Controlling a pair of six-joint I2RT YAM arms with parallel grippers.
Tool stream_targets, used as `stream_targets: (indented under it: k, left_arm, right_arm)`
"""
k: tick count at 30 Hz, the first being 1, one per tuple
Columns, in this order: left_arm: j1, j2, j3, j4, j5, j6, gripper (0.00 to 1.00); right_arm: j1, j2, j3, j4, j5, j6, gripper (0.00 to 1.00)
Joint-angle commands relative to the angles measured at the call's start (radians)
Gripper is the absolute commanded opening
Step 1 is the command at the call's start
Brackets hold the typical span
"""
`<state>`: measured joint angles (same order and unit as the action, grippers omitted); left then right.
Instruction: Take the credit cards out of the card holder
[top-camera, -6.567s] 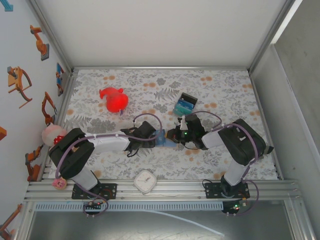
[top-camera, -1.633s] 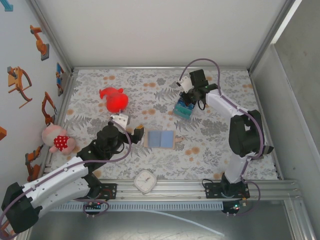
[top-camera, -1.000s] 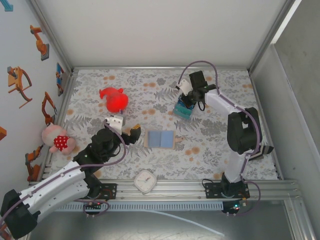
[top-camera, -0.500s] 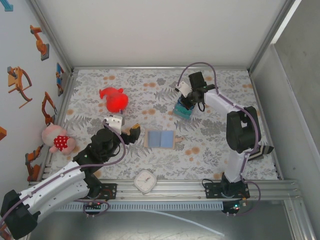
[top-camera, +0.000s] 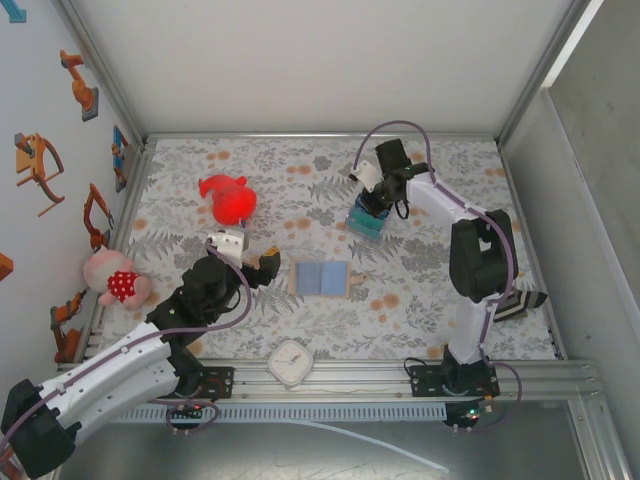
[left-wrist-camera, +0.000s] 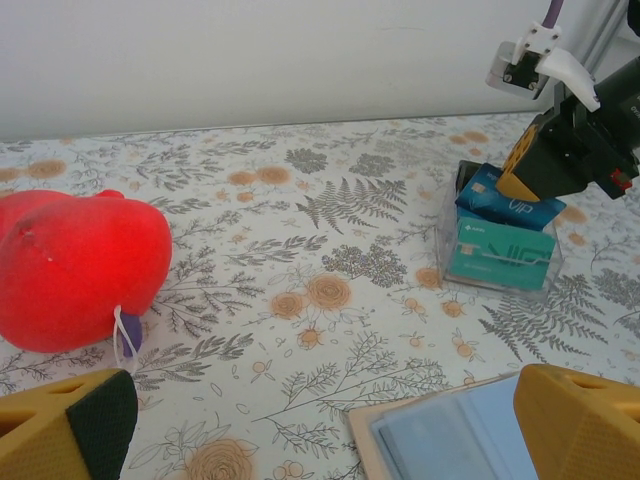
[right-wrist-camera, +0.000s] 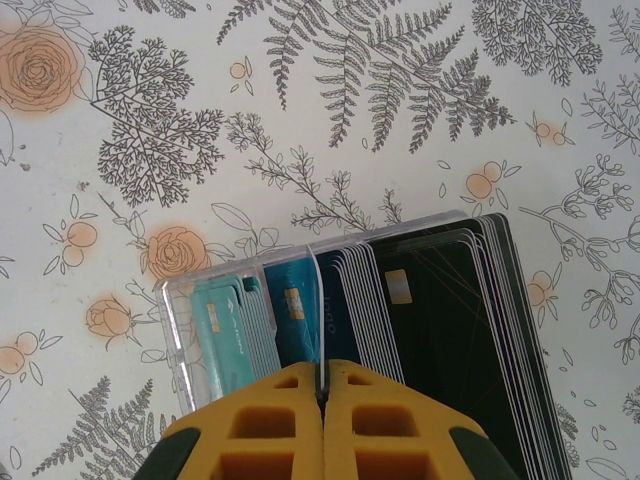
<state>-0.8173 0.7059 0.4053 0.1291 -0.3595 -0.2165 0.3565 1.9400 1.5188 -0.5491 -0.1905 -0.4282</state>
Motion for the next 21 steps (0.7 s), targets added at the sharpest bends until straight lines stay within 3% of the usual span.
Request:
stream_targets:
  k: [1, 12, 21]
  left_arm:
    - [0.006, 0.003, 0.004, 0.026, -0.014, -0.014, 0.97]
    - [0.006, 0.004, 0.001, 0.023, -0.014, -0.026, 0.97]
    - [0.006, -0.007, 0.008, 0.003, -0.033, -0.03, 0.97]
  right_arm:
    - [-0.006, 0.033, 0.024, -0.081, 0.025, -0.028, 0.0]
    - [-0.006, 0.043, 0.038, -0.112, 0.052, -0.034, 0.0]
    - [-0.006, -0.003, 0.038, -0.09, 0.057, 0.015, 0.14]
